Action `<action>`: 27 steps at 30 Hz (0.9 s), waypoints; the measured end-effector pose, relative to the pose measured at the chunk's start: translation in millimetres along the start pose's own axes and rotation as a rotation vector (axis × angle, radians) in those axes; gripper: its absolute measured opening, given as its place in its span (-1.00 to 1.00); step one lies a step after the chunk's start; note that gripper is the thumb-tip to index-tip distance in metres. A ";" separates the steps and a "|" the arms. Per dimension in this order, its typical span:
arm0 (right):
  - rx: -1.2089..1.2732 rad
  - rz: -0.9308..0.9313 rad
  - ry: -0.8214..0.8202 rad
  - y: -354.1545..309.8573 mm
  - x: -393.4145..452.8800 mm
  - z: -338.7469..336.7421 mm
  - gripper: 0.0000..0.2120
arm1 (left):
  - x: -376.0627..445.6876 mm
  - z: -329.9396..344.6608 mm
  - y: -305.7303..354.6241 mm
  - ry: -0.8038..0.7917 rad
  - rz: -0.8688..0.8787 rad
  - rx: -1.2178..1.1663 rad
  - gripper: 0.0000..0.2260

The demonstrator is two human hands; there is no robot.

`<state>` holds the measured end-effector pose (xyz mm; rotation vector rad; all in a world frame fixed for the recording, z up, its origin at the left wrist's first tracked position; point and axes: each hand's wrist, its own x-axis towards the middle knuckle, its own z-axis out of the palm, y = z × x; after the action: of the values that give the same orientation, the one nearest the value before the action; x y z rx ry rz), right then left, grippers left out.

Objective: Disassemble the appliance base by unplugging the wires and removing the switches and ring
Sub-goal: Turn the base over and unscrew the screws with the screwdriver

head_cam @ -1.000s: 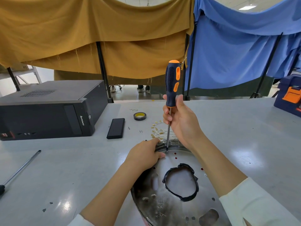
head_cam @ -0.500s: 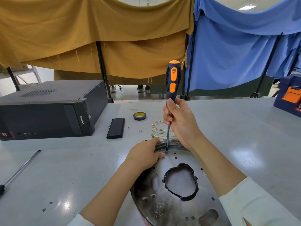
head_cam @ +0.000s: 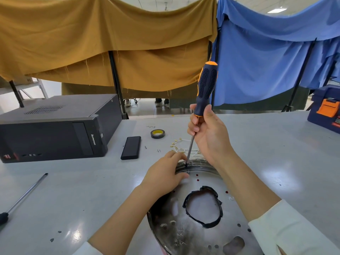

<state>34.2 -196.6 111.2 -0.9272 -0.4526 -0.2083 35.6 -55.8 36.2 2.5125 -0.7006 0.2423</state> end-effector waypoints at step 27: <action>-1.104 -0.257 0.317 -66.0 -35.4 -38.4 -0.74 | 4.7 -5.3 9.4 -0.084 0.181 0.372 -0.81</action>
<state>-10.2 -267.1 122.8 -1.8721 -0.1265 -0.8819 34.5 -61.9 46.1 2.8243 -0.9973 0.3613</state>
